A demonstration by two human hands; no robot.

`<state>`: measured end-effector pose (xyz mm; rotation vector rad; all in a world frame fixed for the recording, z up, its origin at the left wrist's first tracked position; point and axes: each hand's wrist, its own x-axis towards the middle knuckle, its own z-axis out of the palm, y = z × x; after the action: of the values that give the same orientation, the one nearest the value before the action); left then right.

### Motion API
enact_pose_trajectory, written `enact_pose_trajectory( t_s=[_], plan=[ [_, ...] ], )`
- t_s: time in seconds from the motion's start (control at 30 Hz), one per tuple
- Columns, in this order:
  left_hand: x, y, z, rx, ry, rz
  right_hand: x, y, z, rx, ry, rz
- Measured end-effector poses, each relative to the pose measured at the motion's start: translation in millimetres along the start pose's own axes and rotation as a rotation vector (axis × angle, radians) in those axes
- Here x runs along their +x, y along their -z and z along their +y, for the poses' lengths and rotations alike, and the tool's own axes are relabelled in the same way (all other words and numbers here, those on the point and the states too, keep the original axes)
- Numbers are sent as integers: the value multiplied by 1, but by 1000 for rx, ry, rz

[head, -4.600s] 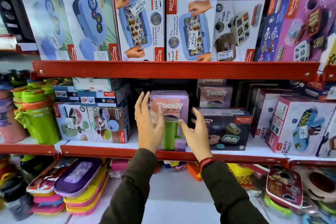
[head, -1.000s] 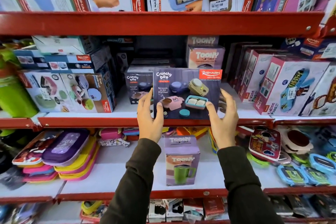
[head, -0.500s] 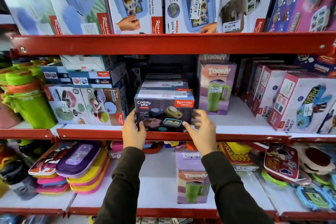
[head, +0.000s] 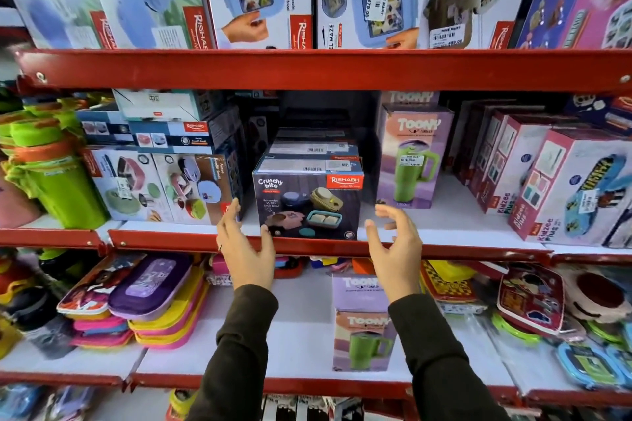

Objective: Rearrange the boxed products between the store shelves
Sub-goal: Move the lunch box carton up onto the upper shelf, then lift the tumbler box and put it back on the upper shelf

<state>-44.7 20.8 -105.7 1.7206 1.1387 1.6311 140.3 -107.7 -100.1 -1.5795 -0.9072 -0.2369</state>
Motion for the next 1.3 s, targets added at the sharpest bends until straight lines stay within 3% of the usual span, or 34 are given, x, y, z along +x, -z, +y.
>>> enact_pose_trajectory(
  t_s=[0.17,0.3,0.4,0.47,0.53,0.6,0.7,0.97,1.17,1.3],
  plan=[
    [-41,-6,-16,56,-131,9,-29,18,30,-24,-15,110],
    [-87,-20,-36,-5,27,-188,-68,28,66,23,-275,134],
    [-124,-29,-52,4,217,-444,-96,35,99,-33,-534,-15],
    [-139,-39,-65,85,315,-710,-108,38,116,-44,-671,-156],
    [-151,-50,-75,166,359,-930,-115,39,124,-5,-753,-312],
    [-159,-59,-77,180,390,-1016,-117,38,124,27,-777,-469],
    [-170,-65,-76,174,396,-933,-118,38,125,-3,-754,-541],
    [-183,-41,-66,-71,355,-791,-134,68,120,70,-629,-292],
    [-160,-25,-22,-176,60,-665,-121,95,80,212,-414,-121],
    [-133,-29,22,-252,-46,-611,-91,106,44,297,-289,9]
  ],
)
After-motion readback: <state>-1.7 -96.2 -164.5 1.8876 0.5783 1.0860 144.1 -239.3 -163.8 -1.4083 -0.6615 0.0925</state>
